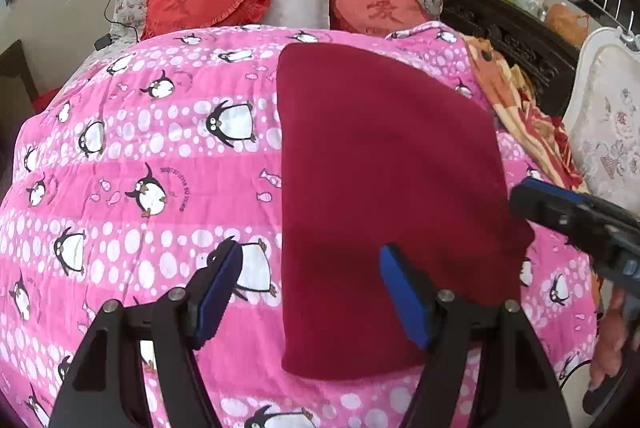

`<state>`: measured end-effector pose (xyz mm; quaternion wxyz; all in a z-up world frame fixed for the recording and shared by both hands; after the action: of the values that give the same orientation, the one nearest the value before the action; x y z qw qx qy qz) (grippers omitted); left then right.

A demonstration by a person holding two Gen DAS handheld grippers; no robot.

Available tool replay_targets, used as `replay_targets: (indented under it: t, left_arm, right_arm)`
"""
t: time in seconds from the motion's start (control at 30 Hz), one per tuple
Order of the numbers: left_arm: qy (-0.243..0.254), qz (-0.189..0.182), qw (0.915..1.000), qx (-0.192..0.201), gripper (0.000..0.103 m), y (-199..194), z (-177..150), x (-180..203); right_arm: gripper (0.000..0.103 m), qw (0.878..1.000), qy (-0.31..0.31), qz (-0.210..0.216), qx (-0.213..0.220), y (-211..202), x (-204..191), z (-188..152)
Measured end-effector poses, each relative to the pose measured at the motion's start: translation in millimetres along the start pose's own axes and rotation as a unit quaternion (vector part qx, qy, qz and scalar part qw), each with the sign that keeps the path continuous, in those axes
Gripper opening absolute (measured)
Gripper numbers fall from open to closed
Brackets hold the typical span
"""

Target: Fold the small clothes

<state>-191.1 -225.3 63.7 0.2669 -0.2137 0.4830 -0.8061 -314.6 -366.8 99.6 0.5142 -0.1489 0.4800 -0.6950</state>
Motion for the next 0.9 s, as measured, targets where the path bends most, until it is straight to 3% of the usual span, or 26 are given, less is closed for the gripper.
replay_targets:
  t: [0.13, 0.3, 0.47, 0.73, 0.9]
  left_arm:
    - [0.003, 0.001, 0.9999, -0.013, 0.076, 15.5, 1.8, 0.2]
    - [0.004, 0.001, 0.9998, -0.021, 0.078, 26.9, 1.3, 2.3]
    - [0.006, 0.002, 0.9997, -0.022, 0.078, 25.7, 1.0, 4.1]
    - [0.003, 0.005, 0.9998, -0.019, 0.078, 23.6, -1.5, 4.4]
    - [0.006, 0.009, 0.9997, -0.023, 0.078, 25.1, -3.6, 6.0]
  right_arm:
    - [0.006, 0.999, 0.015, -0.035, -0.022, 32.3, 13.1, 2.6]
    - [0.006, 0.997, 0.025, -0.046, -0.05, 58.3, 32.8, -4.2]
    - [0.007, 0.997, 0.009, -0.063, -0.05, 57.9, 29.0, -7.7]
    - [0.008, 0.998, 0.024, -0.049, -0.039, 30.3, 22.1, -18.4]
    - [0.008, 0.996, 0.031, -0.056, -0.065, 46.6, 25.8, -29.8]
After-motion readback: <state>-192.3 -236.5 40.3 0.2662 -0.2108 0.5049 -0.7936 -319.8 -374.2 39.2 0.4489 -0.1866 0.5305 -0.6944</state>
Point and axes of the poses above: each gripper's, at about its wrist camera, not at the fingertips, and y roughly the way its jaws point, x to its right, z to its top, the point moved 1 cm from there along y, roughly the way its jaws point, and after that the axes turned 10 degrees about -x, right-handed, at the moved point
